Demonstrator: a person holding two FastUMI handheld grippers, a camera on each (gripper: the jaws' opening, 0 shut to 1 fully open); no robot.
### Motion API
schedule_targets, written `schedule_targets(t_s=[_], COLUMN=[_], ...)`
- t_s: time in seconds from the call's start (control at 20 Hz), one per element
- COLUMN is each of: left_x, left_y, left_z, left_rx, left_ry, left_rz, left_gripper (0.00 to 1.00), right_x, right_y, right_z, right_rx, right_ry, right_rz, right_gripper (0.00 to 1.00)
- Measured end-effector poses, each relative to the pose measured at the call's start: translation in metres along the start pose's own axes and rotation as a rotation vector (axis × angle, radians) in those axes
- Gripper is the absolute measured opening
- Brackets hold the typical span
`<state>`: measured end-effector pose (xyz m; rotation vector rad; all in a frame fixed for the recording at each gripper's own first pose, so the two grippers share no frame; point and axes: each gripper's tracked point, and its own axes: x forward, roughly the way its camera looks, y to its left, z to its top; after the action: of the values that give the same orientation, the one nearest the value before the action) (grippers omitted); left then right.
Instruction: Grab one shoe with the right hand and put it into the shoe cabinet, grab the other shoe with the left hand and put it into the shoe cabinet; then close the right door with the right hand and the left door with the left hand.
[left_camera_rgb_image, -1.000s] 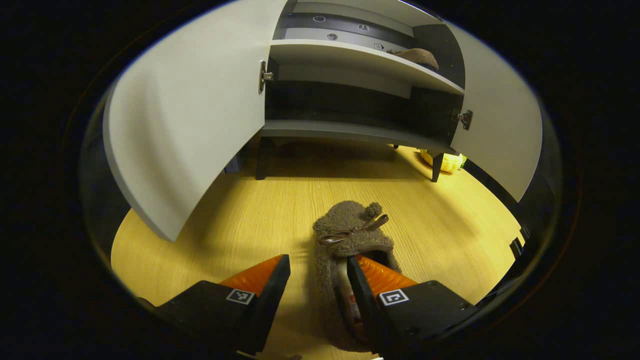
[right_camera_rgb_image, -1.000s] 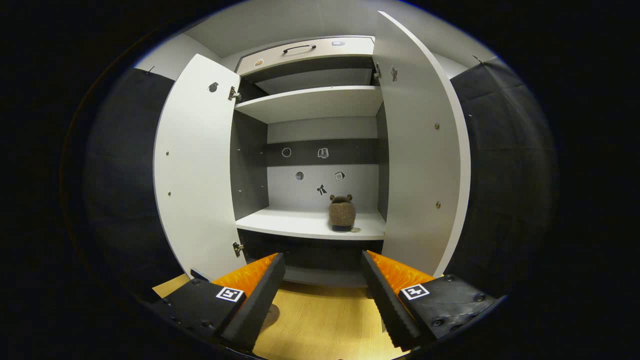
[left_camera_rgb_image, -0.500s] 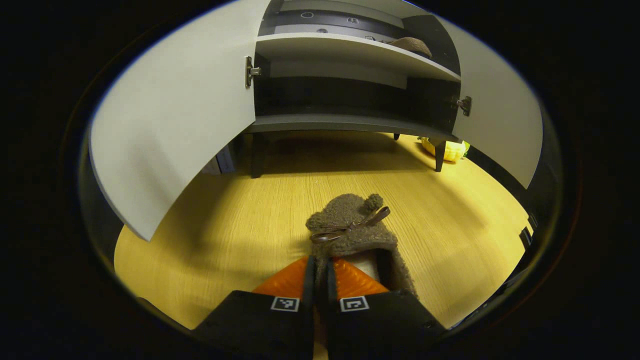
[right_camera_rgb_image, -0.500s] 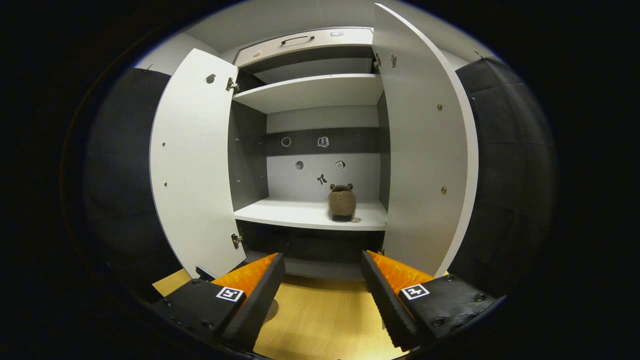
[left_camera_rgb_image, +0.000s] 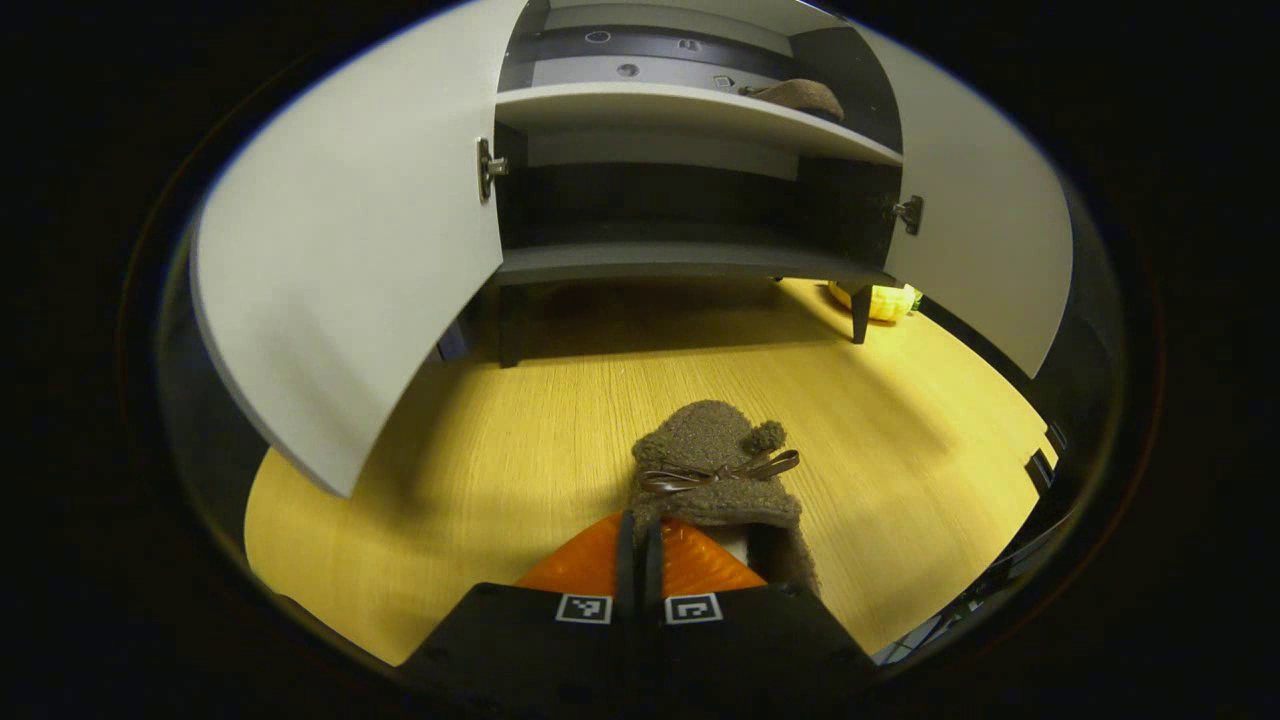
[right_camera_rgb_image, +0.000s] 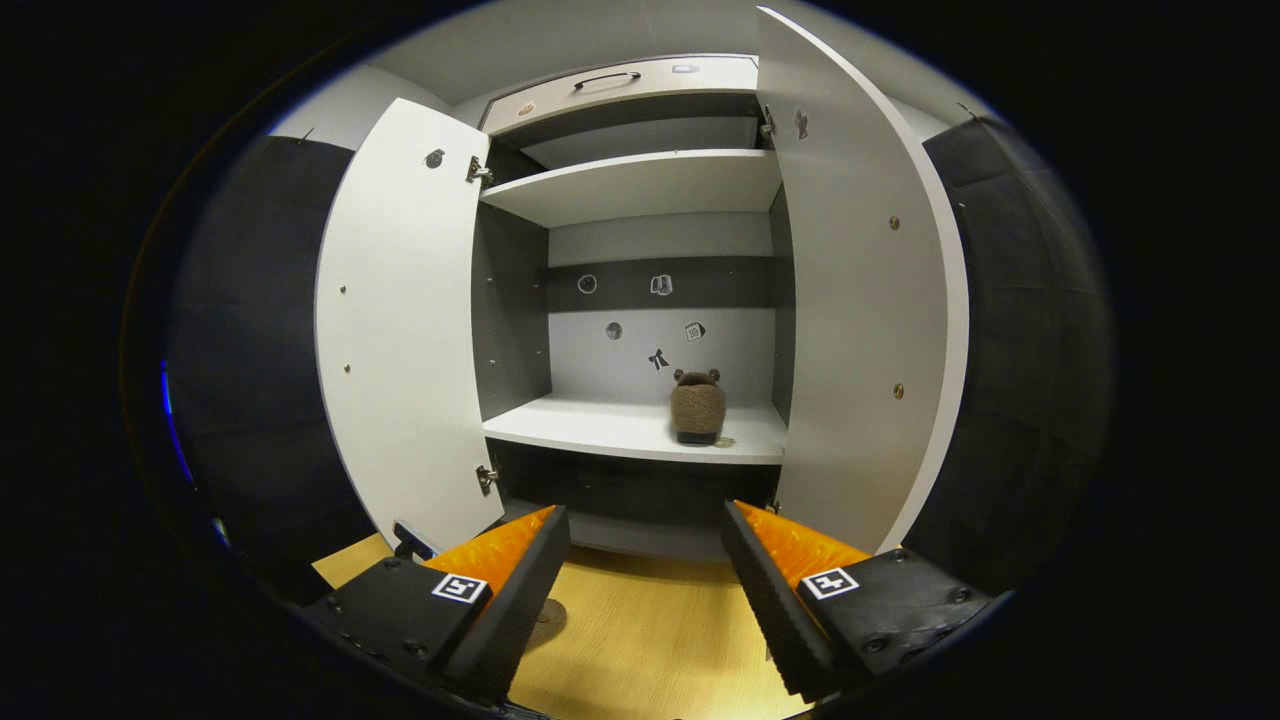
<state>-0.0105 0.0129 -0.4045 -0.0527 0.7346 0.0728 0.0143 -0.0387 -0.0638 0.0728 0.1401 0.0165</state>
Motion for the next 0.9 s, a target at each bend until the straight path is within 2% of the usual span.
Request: schedule_targets(t_s=[0.3, 0.55, 0.75, 0.9], left_x=[-0.097, -0.157, -0.169, -0.148], left_y=[-0.015, -0.011, -0.020, -0.028], left_z=[0.076, 0.191, 0.282, 0.337], left_rx=[-0.024, 0.039, 0.059, 0.069], left_ry=[-0.109, -0.264, -0.373, -0.413], left_rz=[-0.030, 0.036, 0.047, 0.034], left_gripper=[0.05, 0.05, 0.05, 0.05], right_x=[-0.004, -0.005, -0.009, -0.011], right_y=[0.006, 0.022, 0.031, 0.032], right_z=[0.026, 0.044, 0.053, 0.059], right_rx=[0.025, 0.038, 0.056, 0.088], right_ry=[-0.048, -0.086, -0.101, -0.105], right_rz=[0.073, 0.181, 0.262, 0.302], right_gripper=[0.98, 1.00, 1.00, 1.00])
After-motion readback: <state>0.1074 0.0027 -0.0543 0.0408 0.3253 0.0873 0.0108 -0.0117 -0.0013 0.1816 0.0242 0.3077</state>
